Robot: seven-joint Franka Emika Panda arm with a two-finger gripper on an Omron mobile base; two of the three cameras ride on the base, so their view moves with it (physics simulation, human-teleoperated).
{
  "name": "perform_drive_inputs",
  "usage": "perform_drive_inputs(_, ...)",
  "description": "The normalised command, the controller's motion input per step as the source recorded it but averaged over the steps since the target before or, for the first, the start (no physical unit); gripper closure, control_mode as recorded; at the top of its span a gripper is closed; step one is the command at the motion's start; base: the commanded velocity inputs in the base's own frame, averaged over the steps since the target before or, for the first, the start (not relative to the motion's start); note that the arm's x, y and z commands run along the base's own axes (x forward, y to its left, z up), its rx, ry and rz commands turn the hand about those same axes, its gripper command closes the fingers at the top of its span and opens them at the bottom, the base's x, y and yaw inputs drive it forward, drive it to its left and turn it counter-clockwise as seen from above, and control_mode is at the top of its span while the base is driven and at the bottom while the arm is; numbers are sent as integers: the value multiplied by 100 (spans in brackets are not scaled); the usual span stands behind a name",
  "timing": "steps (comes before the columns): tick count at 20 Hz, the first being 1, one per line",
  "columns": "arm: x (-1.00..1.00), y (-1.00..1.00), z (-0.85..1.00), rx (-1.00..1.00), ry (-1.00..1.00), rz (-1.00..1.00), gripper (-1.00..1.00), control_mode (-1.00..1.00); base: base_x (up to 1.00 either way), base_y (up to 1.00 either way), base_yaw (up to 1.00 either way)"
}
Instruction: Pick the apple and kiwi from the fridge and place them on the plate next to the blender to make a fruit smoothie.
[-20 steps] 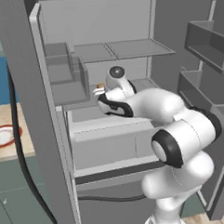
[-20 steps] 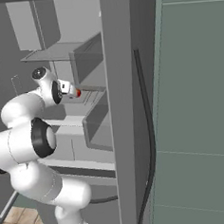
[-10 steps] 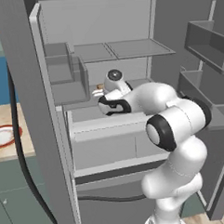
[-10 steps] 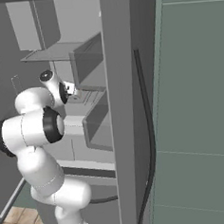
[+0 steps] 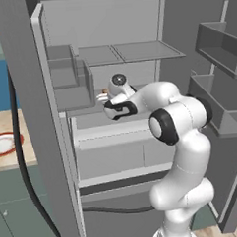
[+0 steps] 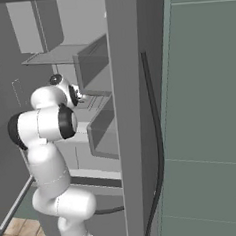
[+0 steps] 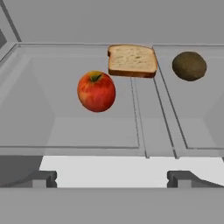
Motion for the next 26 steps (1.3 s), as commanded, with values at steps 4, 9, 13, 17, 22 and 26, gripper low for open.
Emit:
perform_drive_inputs(4, 31, 0, -29, 0, 0, 0, -100, -100, 0, 0, 0)
perform_drive_inputs(9, 32, 2, -34, 0, 0, 0, -100, -100, 0, 0, 0)
perform_drive_inputs(13, 42, 4, -15, 0, 0, 0, -100, -100, 0, 0, 0)
perform_drive_inputs(17, 43, 9, -4, 0, 1, 0, -100, -100, 0, 0, 0)
perform_drive_inputs(22, 39, 15, 0, 0, 5, 0, -100, -100, 0, 0, 0)
perform_drive_inputs(26, 37, 3, -1, 0, 6, 0, -100, -100, 0, 0, 0)
